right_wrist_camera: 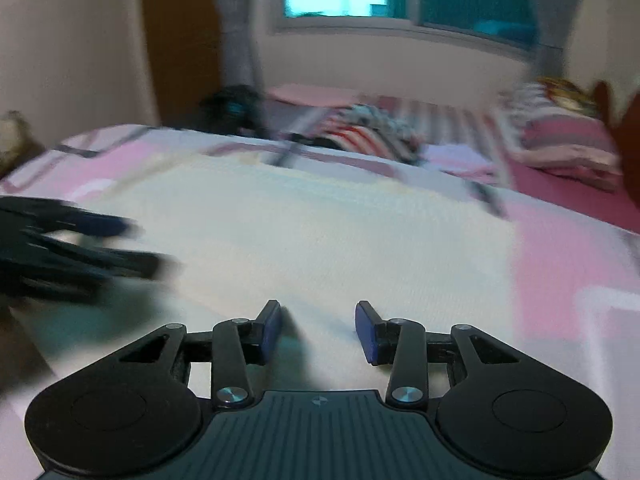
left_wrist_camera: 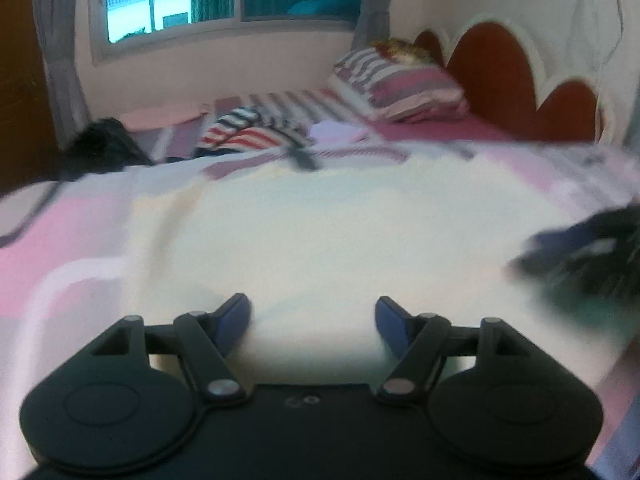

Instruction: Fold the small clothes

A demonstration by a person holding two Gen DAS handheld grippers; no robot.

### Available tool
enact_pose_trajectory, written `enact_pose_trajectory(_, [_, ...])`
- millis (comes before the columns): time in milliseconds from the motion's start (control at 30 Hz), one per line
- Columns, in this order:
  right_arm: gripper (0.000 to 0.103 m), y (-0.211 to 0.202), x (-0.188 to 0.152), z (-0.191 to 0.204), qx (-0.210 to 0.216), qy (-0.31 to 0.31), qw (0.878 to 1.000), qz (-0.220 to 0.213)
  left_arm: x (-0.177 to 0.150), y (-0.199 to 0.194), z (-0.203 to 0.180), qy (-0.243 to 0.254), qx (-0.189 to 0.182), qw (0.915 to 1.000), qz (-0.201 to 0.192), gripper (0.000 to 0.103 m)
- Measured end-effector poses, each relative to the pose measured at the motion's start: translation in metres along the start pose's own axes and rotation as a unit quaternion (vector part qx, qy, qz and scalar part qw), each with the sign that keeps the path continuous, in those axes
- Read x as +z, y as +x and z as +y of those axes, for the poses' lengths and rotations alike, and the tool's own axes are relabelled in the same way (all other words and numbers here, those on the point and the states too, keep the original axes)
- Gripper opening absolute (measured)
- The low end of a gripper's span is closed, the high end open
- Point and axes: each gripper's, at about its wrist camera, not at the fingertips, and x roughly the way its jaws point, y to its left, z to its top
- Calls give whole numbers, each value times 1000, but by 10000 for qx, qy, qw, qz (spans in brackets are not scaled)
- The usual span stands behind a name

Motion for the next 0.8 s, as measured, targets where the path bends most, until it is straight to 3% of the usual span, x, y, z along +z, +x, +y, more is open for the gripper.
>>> enact_pose_trajectory(67, [40,-8,-13,-22,-211,225,9994,126,-8,-12,8,-38,210,9997,81,66])
enact_pose_trajectory(133, [40,-24,-18,-21,-246,424,9985,243,-7,-33,1,-132,191,9997,-67,67])
enact_pose_trajectory(167, [40,-31,-16,-15,-317,496,9982,147,-8,-41,-7,-106,118,9997,-161,69])
enact_pose_trajectory(267, [40,-51,-15,12,155,750,9970,-121,-10,-47,-34,-173,-73,9998,-87,70])
enact_pose_trajectory(433, [40,-55,-33,66,479,490,9976,88,-26,-37,-55,-391,-111,9990,173,68])
enact_pose_trajectory(500, [40,-48,-44,75,328,306,9988,215,-34,-40,-51,-356,-46,9993,124,69])
enact_pose_trajectory(600, [39,-56,-53,60,8,321,9994,146,-44,-50,-29,-572,69,9982,133,69])
enact_pose_trajectory(700, [39,-69,-66,26,-652,515,9964,167,-55,-62,-7,-542,253,9981,116,70])
enact_pose_trajectory(800, [39,-78,-73,2,-577,824,9948,178,-53,-66,-2,-543,243,9981,184,69])
